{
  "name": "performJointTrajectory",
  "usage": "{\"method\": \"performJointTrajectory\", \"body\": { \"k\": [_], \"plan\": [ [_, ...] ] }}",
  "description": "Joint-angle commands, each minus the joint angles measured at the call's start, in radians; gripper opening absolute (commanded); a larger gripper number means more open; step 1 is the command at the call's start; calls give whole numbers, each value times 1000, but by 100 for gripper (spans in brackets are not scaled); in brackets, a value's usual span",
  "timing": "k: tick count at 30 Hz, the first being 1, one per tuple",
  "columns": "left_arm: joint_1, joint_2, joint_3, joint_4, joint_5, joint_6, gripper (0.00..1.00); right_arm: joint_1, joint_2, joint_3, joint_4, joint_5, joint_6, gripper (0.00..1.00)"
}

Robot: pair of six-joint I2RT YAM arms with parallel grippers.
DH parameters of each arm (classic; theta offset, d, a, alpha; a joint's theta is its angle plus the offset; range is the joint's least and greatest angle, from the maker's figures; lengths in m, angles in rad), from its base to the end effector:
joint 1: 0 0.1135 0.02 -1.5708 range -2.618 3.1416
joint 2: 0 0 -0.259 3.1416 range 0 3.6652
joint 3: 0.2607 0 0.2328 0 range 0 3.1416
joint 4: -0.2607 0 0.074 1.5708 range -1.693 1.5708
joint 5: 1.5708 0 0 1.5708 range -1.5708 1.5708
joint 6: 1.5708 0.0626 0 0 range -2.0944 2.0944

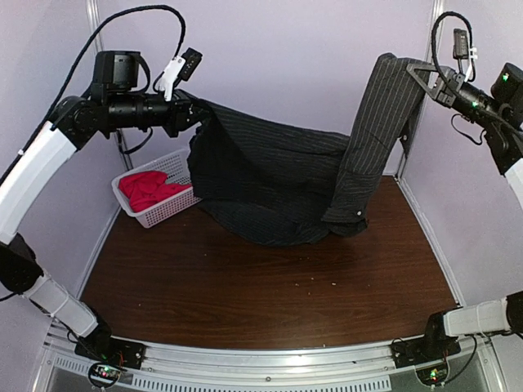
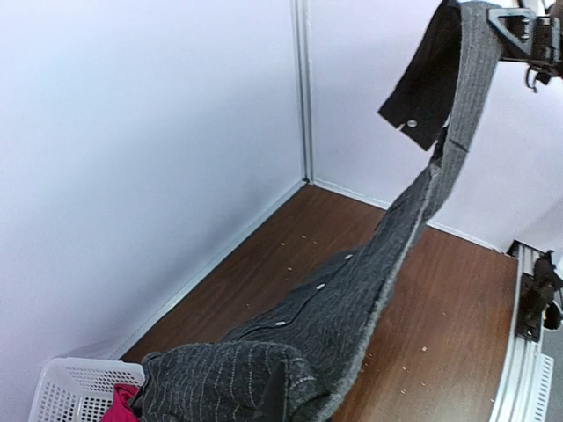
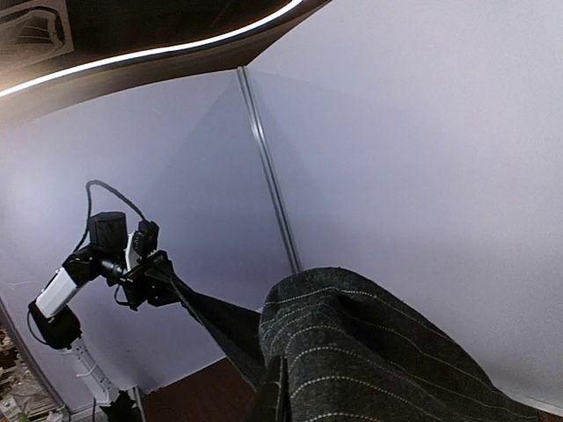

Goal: Fold and stack the mixed laundry pile
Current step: Flatten out the crumpled T-shirt at the center of the board.

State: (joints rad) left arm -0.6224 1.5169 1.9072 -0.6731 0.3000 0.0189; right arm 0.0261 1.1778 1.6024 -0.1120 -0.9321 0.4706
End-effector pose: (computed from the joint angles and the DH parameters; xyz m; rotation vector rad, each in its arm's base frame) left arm 0.2490 -0.2014 0.4759 0.7978 1.7230 -0.6932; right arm 0.2056 0.0556 0.5343 -0.5451 1.3548 0.9915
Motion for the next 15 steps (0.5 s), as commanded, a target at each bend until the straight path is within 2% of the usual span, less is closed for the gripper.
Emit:
{"method": "performJointTrajectory", "body": {
  "k": [1,3,5,6,7,9,13,15],
  "plan": [
    [-14,-151,-187,-32,-35,-73,0,-4,-72,-194,117,-258,114,7],
    [-14,-212,-314,-30,-66,-92,0,-12,-96,-329,-123,-72,-18,13],
    [-14,-256,-423,-20,-74,-119,0,-45,-95,-442,-293,150,-66,59],
    [-15,-268,-462,-18,-64,-130,0,-68,-86,-480,-368,273,-59,69],
    [-18,-272,-486,-18,-51,-138,0,-87,-77,-503,-435,357,-48,74],
    [-31,-257,-506,-29,-45,-144,0,-95,-80,-526,-508,458,-29,98],
    [-56,-168,-477,-84,-38,-145,0,-91,-156,-614,-611,609,72,100],
    [-96,-110,-442,-100,-33,-146,0,-89,-207,-668,-671,631,112,100]
  ]
}}
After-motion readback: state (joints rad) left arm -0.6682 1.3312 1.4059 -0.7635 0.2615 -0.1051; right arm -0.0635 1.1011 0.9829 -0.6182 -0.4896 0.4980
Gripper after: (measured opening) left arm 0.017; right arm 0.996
